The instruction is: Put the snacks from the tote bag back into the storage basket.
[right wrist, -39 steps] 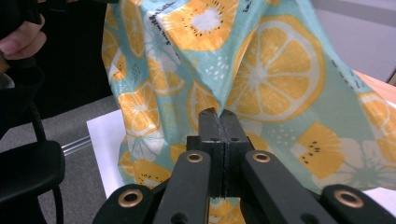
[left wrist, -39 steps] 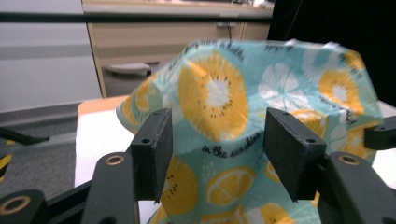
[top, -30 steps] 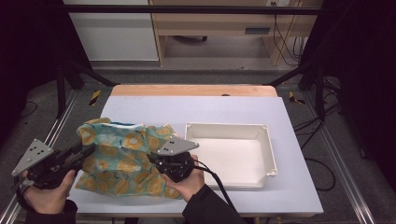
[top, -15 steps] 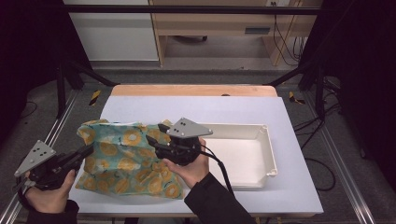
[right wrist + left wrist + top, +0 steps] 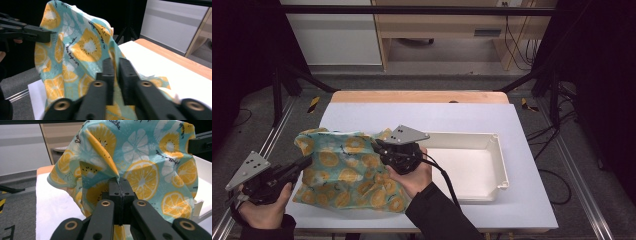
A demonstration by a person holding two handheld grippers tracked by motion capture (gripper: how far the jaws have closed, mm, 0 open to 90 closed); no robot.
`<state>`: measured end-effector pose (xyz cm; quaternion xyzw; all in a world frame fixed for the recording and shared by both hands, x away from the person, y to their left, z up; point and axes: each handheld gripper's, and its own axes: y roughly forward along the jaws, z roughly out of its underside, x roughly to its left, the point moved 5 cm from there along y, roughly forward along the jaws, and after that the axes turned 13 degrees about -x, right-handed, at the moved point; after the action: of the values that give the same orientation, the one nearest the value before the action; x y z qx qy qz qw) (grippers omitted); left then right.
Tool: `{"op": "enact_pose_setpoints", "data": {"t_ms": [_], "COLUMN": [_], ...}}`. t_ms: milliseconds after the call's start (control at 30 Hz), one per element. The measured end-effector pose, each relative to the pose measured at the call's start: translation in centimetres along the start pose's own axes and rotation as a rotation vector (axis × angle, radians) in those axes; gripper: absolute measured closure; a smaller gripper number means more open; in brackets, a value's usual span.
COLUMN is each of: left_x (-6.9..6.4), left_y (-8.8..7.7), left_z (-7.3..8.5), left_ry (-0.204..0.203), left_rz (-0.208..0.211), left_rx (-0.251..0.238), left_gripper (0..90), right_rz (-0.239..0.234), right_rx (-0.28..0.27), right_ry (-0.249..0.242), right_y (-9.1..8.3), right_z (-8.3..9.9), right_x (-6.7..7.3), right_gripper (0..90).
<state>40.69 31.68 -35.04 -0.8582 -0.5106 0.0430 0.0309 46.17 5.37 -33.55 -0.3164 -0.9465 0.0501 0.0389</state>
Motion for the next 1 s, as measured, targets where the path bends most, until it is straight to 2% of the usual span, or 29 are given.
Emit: {"op": "enact_pose_setpoints", "data": {"t_ms": [33,200,300,367,467,533,833,1000], "left_x": [0.0,-0.1,-0.1,-0.2,-0.4,-0.5,-0.5,-0.2], "left_y": [0.0,-0.3,-0.7,-0.9,-1.1,-1.3,-1.2,-1.2], "left_z": [0.0,-0.2,-0.3,-0.2,-0.1,0.1,0.9,1.0], "left_ry": [0.000,-0.002,-0.003,0.002,0.008,0.014,0.014,0.013], "left_rz": [0.000,0.002,0.005,0.005,0.003,-0.001,0.000,-0.014], "left_rx": [-0.002,-0.014,-0.025,-0.026,-0.024,-0.023,-0.001,0.000], "left_gripper": [90.0,90.0,90.0,90.0,90.0,90.0,90.0,88.3], "right_rz": [-0.001,-0.010,-0.025,-0.045,-0.066,-0.083,-0.082,-0.084], "right_rx": [-0.002,-0.017,-0.069,-0.079,-0.072,-0.045,0.009,0.019], "right_ry": [-0.002,-0.006,-0.004,-0.003,-0.002,-0.001,0.036,0.041], "right_y": [-0.3,-0.9,-2.0,-2.6,-3.0,-3.2,-2.2,-1.7], "right_z": [-0.2,-0.7,-1.3,-1.3,-0.7,0.8,3.8,4.4], "right_x": [0.1,0.3,0.8,1.3,1.9,2.4,2.2,2.3], "right_gripper": [90.0,90.0,90.0,90.0,90.0,90.0,90.0,90.0]}}
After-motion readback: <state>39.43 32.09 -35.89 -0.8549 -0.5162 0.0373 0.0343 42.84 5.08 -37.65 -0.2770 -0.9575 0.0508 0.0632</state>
